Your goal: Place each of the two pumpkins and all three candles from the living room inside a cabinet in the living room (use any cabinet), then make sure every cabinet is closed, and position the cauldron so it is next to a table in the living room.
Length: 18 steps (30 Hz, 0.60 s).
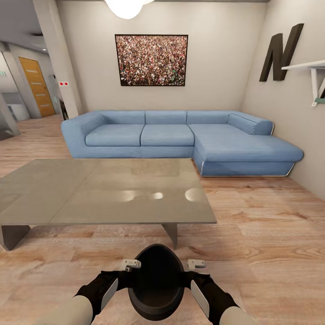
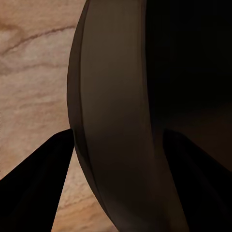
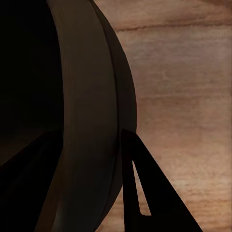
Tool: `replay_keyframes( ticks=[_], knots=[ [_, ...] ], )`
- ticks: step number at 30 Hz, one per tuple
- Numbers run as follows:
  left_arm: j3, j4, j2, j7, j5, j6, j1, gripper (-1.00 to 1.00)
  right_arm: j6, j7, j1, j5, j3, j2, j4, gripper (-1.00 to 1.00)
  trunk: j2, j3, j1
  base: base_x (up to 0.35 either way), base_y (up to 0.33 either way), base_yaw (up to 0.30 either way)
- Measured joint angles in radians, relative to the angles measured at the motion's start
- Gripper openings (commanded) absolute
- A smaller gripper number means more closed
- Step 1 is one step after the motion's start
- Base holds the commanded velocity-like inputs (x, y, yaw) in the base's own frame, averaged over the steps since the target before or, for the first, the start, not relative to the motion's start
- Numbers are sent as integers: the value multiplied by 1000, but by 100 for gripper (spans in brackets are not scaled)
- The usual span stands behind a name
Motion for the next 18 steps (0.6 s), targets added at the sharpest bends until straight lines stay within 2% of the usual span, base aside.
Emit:
replay_keyframes(
  ticks=[10, 18],
  knots=[
    [-9, 0, 0, 4, 11, 1, 0, -100, 3, -1, 0, 2, -1, 0, -1, -100, 0, 0, 0, 118, -112, 0],
    [-9, 0, 0, 5, 12, 1, 0, -100, 4, -2, 0, 1, 0, 0, -2, -100, 0, 0, 0, 21, -163, 0]
  ],
)
